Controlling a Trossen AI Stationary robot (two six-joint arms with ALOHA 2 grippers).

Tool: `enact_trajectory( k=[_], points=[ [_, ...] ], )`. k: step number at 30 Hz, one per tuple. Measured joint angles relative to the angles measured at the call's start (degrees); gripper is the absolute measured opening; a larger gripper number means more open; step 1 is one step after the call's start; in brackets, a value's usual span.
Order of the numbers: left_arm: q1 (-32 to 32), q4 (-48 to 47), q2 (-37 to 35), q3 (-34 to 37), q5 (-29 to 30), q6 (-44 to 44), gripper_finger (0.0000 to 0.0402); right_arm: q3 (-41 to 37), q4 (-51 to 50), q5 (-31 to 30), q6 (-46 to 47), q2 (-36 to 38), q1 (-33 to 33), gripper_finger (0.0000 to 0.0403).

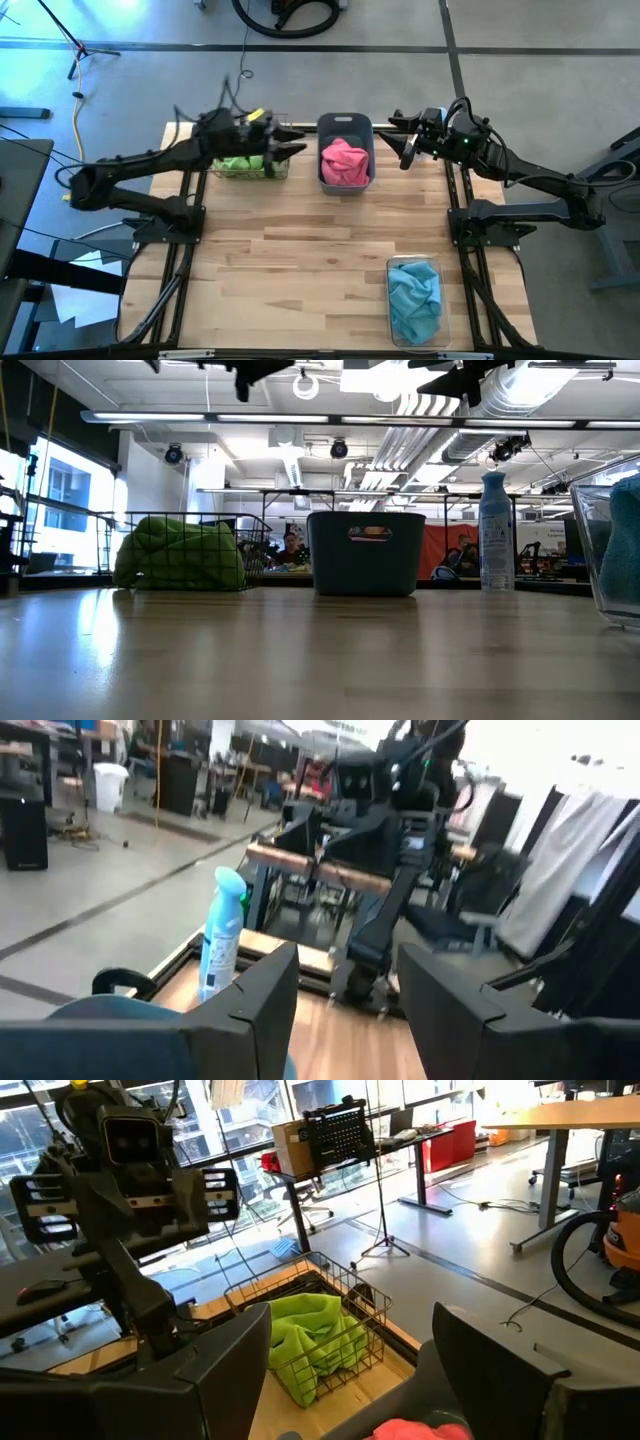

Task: Sort microfiber towel by color & place in baskets
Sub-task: Return to Home Position

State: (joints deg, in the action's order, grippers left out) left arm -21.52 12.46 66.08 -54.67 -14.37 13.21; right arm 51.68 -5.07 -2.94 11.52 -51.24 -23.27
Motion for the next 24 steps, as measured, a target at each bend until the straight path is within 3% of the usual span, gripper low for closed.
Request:
enact_trajectory(
  k=[8, 14, 18, 24],
  points=[
    [0.00, 3.57, -13.23, 9.96, 6.02, 1.72, 0.0116, 0.00, 0.01, 2.72, 1.73, 0.00, 0.00, 0.0272],
    [0.12, 8.00, -20.91, 17.12, 6.60, 3.87, 0.0053, 0.00, 0.25, 5.87, 3.22, 0.01, 0.00, 0.0257],
    [1.57, 11.68, -24.25, 22.16, 6.62, 4.95, 0.0006, 0.00, 0.59, 8.20, 3.97, 0.40, 0.00, 0.0209],
    [4.78, 18.99, -26.55, 29.31, 9.53, 7.35, 0.0002, 0.00, 0.54, 11.38, 4.48, 1.93, 0.00, 0.0077]
  ],
)
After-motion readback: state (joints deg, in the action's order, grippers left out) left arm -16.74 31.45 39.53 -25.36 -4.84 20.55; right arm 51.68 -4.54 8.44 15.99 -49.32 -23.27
